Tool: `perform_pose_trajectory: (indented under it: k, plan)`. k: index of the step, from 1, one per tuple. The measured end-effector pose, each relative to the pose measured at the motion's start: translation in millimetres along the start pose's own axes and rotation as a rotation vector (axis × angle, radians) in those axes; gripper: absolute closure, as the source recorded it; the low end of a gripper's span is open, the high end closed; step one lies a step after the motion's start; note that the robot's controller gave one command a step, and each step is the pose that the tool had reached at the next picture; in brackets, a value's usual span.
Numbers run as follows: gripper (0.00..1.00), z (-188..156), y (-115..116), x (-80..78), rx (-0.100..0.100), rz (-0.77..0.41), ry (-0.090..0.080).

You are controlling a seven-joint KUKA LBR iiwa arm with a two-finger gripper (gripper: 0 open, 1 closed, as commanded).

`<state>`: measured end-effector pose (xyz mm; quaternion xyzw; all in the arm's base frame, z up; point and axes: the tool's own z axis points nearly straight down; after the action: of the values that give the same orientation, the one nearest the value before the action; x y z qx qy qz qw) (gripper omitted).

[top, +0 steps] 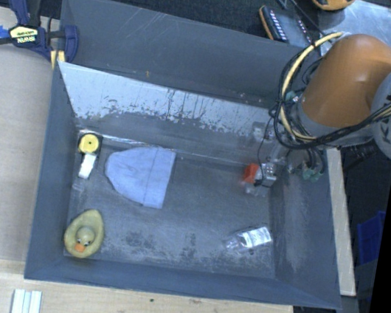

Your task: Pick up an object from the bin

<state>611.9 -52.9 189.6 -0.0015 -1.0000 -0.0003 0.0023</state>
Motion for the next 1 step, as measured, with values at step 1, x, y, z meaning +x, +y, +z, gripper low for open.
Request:
perform_pose_trajectory:
  k: [1]
  plan:
    - [0.0, -5.0, 0.2, -1.8, 0.001, -0.002, -0.009]
